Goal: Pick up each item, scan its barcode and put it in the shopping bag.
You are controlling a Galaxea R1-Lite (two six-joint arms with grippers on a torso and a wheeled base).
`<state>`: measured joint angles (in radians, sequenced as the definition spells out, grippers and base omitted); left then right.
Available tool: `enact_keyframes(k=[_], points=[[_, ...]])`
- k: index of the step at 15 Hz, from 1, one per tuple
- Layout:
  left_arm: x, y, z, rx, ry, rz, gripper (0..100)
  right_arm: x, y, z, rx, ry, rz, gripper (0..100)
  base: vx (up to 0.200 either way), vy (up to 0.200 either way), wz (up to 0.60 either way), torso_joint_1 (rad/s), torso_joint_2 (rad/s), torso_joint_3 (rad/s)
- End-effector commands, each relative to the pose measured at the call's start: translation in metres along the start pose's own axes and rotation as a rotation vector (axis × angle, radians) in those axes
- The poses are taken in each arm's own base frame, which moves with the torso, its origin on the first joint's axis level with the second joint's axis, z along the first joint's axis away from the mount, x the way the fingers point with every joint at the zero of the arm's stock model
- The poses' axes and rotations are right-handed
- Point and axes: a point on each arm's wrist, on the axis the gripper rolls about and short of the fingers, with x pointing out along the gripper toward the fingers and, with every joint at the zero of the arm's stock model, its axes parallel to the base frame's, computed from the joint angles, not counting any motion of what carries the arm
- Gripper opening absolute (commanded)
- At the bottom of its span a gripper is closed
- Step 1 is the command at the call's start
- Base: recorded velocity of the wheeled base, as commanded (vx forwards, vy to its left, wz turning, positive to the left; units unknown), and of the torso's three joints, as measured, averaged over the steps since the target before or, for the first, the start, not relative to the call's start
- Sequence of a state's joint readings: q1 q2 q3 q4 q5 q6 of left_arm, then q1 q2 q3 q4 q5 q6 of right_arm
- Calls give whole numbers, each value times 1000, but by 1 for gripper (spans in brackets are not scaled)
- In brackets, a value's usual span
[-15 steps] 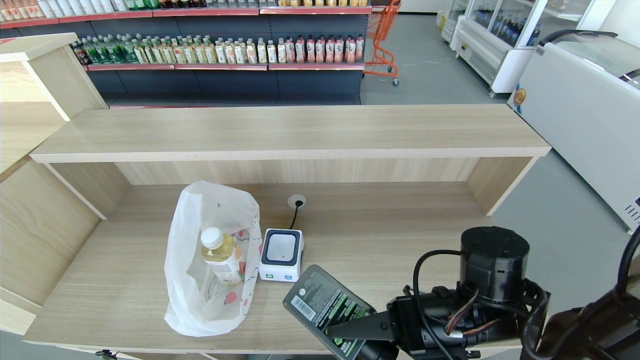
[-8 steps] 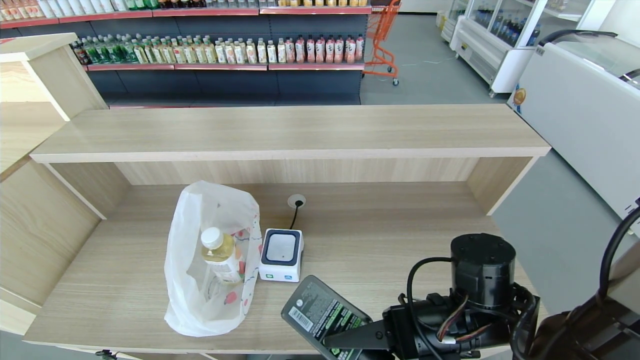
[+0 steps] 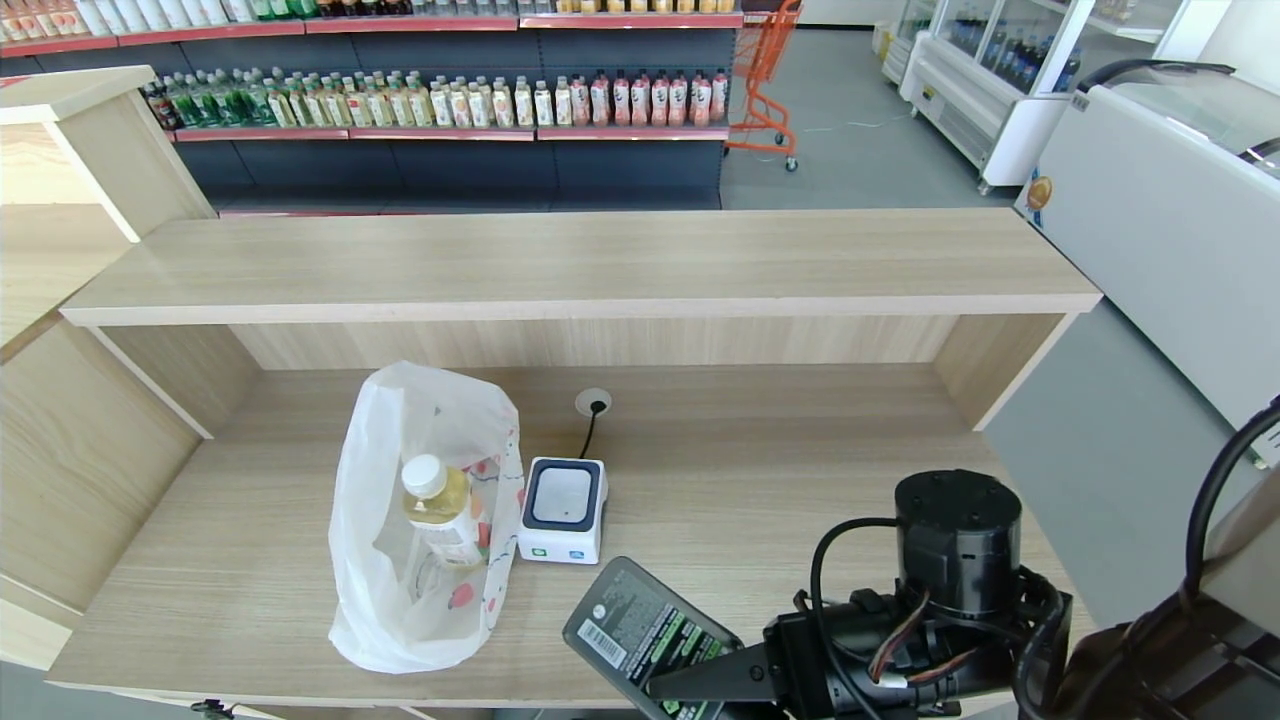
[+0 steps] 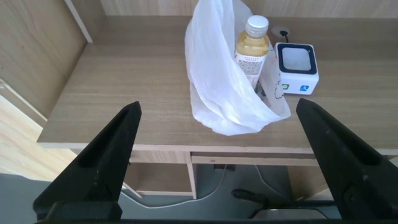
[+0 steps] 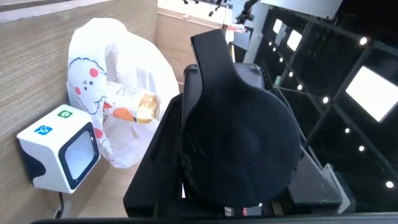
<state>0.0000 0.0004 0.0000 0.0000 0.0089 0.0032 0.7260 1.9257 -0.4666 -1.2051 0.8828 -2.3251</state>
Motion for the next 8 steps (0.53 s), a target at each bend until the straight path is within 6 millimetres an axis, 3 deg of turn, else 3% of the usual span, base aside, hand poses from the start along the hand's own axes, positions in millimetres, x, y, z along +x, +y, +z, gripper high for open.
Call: enact_keyframes(k=[1, 7, 8], points=[[0, 0, 0, 0, 0, 0, 100, 0, 0, 0, 4, -2, -3, 0, 0, 0, 0, 0, 0, 0], [0, 0, 0, 0, 0, 0, 100, -3, -7, -1, 8, -12, -29, 0, 0, 0, 0, 0, 0, 0], [0, 0, 0, 0, 0, 0, 100, -19, -42, -8, 66, 52, -56, 0, 0, 0, 0, 0, 0, 0]])
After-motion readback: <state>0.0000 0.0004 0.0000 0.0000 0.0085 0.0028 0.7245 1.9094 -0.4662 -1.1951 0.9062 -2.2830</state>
